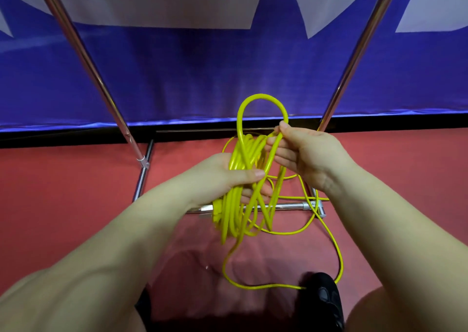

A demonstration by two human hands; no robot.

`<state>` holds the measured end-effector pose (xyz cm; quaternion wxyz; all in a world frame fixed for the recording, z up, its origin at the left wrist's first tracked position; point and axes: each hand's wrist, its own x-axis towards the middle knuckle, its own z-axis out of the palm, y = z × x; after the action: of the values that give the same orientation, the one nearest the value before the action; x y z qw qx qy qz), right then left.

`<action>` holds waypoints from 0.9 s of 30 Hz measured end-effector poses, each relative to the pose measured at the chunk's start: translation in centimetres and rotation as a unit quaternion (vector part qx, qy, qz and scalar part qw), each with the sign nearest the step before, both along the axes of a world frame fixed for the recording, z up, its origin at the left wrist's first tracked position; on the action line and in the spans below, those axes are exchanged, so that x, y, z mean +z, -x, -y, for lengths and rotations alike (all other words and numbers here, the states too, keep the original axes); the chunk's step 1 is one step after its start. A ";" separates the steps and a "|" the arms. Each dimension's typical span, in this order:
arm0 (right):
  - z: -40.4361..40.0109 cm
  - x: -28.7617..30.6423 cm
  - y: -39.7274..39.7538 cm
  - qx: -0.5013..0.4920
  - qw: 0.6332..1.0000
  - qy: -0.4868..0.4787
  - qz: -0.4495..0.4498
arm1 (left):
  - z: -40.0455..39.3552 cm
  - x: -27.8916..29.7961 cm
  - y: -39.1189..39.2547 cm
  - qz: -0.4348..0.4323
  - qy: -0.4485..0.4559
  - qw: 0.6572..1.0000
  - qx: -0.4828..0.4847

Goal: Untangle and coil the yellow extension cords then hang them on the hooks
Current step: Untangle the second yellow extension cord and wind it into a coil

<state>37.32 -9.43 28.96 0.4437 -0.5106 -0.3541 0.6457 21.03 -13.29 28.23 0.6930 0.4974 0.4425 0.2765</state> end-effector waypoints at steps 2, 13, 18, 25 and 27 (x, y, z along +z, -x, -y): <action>-0.2 -0.1 0.1 -0.015 0.999 -0.026 0.027 | 0.0 -0.1 -0.3 0.004 0.002 1.000 0.017; 2.6 -1.9 1.9 0.194 0.858 -0.132 0.456 | -1.9 -0.7 -0.1 0.052 -0.006 0.960 0.276; 3.0 -2.7 2.7 0.189 0.891 -0.162 0.379 | -2.0 -1.2 -0.3 0.076 0.033 0.946 0.312; 3.0 -2.8 3.3 0.234 0.925 -0.116 0.275 | -2.6 -2.0 0.2 0.053 0.037 0.942 0.330; 3.1 -2.3 3.1 0.260 0.935 -0.078 0.228 | -2.9 -2.3 0.4 0.038 0.033 0.939 0.340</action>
<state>34.19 -12.53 26.61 0.2061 -0.4977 -0.6154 0.5754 20.63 -10.40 25.97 0.5902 0.2836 0.5675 0.4992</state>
